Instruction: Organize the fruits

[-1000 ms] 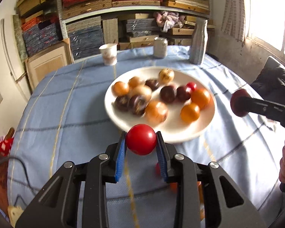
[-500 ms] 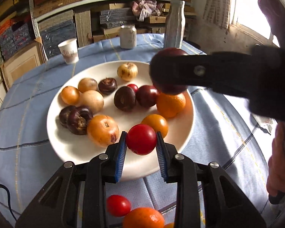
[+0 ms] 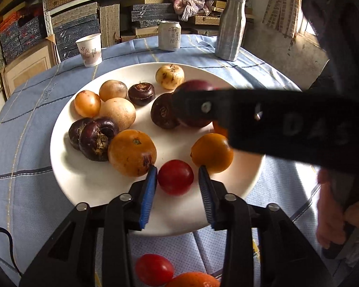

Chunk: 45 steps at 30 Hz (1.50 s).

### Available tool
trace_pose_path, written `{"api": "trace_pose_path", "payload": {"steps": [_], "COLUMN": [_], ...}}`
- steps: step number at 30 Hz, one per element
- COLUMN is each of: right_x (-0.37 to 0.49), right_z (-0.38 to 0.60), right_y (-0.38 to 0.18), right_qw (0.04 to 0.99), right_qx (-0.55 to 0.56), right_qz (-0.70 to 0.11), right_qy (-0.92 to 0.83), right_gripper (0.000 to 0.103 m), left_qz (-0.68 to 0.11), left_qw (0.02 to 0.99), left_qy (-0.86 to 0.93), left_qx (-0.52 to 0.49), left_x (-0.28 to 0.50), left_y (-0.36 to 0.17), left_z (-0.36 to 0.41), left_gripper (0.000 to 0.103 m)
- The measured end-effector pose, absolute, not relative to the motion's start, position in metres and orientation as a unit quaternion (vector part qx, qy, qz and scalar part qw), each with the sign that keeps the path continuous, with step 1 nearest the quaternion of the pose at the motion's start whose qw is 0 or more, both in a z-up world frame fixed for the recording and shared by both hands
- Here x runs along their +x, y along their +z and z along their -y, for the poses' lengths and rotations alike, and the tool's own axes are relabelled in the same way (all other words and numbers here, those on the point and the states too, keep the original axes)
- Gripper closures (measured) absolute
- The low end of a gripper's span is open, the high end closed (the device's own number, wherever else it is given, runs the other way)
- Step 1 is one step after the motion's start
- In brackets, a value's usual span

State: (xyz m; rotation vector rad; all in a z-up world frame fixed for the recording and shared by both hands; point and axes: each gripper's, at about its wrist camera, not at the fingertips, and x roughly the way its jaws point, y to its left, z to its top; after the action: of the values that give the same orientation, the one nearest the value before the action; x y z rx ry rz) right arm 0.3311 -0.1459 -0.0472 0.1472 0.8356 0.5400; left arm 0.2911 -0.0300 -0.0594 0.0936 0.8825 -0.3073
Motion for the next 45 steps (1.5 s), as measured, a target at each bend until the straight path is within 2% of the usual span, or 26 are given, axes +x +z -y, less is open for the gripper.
{"api": "trace_pose_path", "payload": {"steps": [1, 2, 3, 5, 7, 14, 15, 16, 17, 19, 21, 24, 29, 45], "right_x": [0.332, 0.331, 0.33, 0.326, 0.321, 0.287, 0.278, 0.271, 0.262, 0.247, 0.233, 0.219, 0.211, 0.213], "right_z": [0.146, 0.145, 0.146, 0.149, 0.153, 0.185, 0.192, 0.198, 0.205, 0.216, 0.231, 0.246, 0.255, 0.252], "right_y": [-0.049, -0.049, -0.047, -0.041, -0.032, -0.009, -0.009, -0.009, -0.009, -0.011, -0.016, -0.025, -0.034, -0.038], "right_qw": [0.875, 0.874, 0.876, 0.882, 0.889, 0.915, 0.919, 0.923, 0.929, 0.938, 0.943, 0.942, 0.939, 0.937], "right_qx": [0.072, 0.073, 0.073, 0.07, 0.068, 0.078, 0.083, 0.086, 0.086, 0.084, 0.1, 0.123, 0.144, 0.141], "right_qz": [-0.4, -0.399, -0.396, -0.384, -0.37, -0.315, -0.305, -0.297, -0.288, -0.272, -0.261, -0.262, -0.266, -0.277], "right_qy": [0.261, 0.266, 0.266, 0.264, 0.262, 0.24, 0.236, 0.229, 0.214, 0.199, 0.179, 0.168, 0.164, 0.161], "right_gripper": [0.058, 0.051, 0.048, 0.048, 0.048, 0.036, 0.032, 0.03, 0.027, 0.023, 0.014, 0.012, 0.01, 0.009], "left_qz": [-0.426, -0.427, -0.427, -0.42, -0.407, -0.368, -0.366, -0.364, -0.364, -0.371, -0.381, -0.388, -0.399, -0.451], "left_qw": [0.89, 0.889, 0.89, 0.893, 0.9, 0.92, 0.922, 0.925, 0.926, 0.924, 0.921, 0.919, 0.916, 0.891], "left_qy": [-0.154, -0.16, -0.16, -0.158, -0.15, -0.124, -0.115, -0.101, -0.091, -0.08, -0.076, -0.054, -0.054, -0.051], "left_qx": [0.038, 0.034, 0.033, 0.038, 0.045, 0.044, 0.043, 0.043, 0.042, 0.041, 0.036, 0.047, 0.006, -0.006], "left_x": [0.291, 0.29, 0.289, 0.284, 0.278, 0.255, 0.253, 0.248, 0.245, 0.237, 0.226, 0.213, 0.215, 0.232], "left_y": [-0.059, -0.058, -0.057, -0.054, -0.048, -0.022, -0.02, -0.018, -0.018, -0.021, -0.026, -0.037, -0.038, -0.058], "left_z": [0.029, 0.029, 0.03, 0.031, 0.031, 0.013, 0.008, 0.001, -0.004, -0.015, -0.023, -0.032, -0.049, -0.057], "left_gripper": [0.054, 0.05, 0.044, 0.038, 0.028, 0.025, 0.021, 0.013, 0.01, 0.01, 0.01, 0.01, 0.01, 0.007]}}
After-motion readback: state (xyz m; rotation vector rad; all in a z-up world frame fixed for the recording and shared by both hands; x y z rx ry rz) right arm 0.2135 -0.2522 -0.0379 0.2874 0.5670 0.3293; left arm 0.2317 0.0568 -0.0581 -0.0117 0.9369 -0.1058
